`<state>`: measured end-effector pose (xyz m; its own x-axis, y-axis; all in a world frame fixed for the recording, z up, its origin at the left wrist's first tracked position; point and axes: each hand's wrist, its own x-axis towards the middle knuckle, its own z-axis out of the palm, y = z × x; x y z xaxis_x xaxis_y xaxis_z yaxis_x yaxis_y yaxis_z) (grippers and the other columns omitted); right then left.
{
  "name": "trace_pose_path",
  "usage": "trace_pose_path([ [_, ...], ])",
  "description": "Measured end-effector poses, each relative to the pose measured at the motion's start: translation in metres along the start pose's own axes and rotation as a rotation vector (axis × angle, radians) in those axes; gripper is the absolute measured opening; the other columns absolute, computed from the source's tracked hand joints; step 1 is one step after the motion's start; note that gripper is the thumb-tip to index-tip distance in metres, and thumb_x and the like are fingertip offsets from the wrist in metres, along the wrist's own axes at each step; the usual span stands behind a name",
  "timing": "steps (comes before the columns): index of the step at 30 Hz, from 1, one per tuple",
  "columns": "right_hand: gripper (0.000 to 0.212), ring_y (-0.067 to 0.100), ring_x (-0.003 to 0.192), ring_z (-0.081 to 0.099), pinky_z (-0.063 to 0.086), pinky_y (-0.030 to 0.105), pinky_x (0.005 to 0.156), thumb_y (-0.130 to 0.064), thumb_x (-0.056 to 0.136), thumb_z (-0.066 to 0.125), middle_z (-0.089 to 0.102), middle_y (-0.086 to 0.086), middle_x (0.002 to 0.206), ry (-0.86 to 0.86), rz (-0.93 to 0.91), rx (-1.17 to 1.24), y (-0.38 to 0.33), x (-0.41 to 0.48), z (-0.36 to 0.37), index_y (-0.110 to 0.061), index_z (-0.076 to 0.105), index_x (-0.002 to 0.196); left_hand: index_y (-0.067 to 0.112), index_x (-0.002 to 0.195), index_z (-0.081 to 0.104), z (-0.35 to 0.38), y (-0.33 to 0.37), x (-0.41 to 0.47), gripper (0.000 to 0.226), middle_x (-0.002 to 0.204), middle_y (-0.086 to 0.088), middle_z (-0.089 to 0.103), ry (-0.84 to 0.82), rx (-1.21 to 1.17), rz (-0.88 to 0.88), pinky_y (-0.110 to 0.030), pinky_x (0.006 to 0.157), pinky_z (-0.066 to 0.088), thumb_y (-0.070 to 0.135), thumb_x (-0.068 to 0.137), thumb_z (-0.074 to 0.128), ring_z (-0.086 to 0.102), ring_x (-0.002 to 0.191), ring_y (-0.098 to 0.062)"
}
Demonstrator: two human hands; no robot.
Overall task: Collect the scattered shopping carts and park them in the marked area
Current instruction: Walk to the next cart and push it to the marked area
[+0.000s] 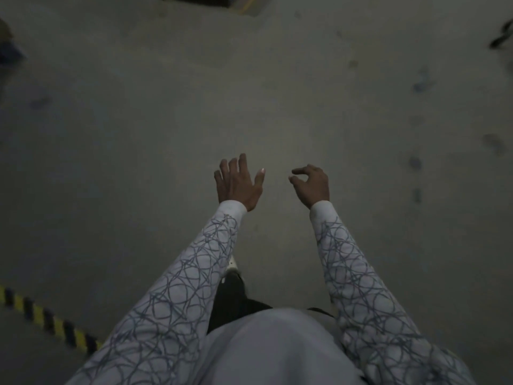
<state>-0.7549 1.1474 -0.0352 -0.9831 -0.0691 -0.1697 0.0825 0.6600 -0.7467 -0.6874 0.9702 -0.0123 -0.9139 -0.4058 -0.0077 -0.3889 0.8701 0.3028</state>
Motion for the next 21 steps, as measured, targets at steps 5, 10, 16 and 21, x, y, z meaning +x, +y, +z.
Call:
trace_pose_path([
  [5, 0.025, 0.024, 0.14, 0.038, 0.029, 0.035, 0.114, -0.031, 0.086, 0.07, 0.052, 0.011, 0.143, 0.102, 0.028, 0.035, -0.025, 0.081, 0.004, -0.024, 0.073, 0.11, 0.017, 0.152, 0.03, 0.01, -0.005, 0.102, 0.076, 0.151, -0.008, 0.039, -0.061, -0.008, 0.181, -0.05, 0.115, 0.021, 0.066, 0.094, 0.035, 0.023, 0.142, -0.033],
  [10, 0.023, 0.024, 0.132, 0.047, 0.034, 0.031, 0.109, -0.03, 0.086, 0.071, 0.06, 0.009, 0.132, 0.189, 0.035, 0.058, -0.076, 0.163, 0.008, -0.024, 0.074, 0.107, 0.017, 0.151, 0.031, -0.008, -0.002, 0.215, 0.077, 0.151, -0.009, 0.039, -0.044, -0.008, 0.31, -0.051, 0.114, 0.022, 0.067, 0.093, 0.035, 0.026, 0.14, -0.034],
  [16, 0.021, 0.022, 0.132, 0.048, 0.034, 0.032, 0.108, -0.03, 0.087, 0.07, 0.061, 0.007, 0.132, 0.232, -0.006, 0.024, -0.11, 0.225, 0.019, -0.024, 0.074, 0.107, 0.018, 0.15, 0.032, -0.031, 0.006, 0.318, 0.078, 0.153, -0.008, 0.036, -0.019, -0.028, 0.406, -0.052, 0.116, 0.019, 0.068, 0.091, 0.039, 0.024, 0.142, -0.033],
  [21, 0.017, 0.022, 0.128, 0.052, 0.035, 0.031, 0.107, -0.027, 0.09, 0.067, 0.061, 0.002, 0.135, 0.306, -0.088, -0.015, -0.115, 0.294, 0.01, -0.022, 0.074, 0.105, 0.02, 0.153, 0.027, -0.02, 0.025, 0.385, 0.082, 0.16, -0.007, 0.024, -0.037, -0.051, 0.464, -0.052, 0.119, 0.011, 0.069, 0.09, 0.043, 0.014, 0.147, -0.03],
])
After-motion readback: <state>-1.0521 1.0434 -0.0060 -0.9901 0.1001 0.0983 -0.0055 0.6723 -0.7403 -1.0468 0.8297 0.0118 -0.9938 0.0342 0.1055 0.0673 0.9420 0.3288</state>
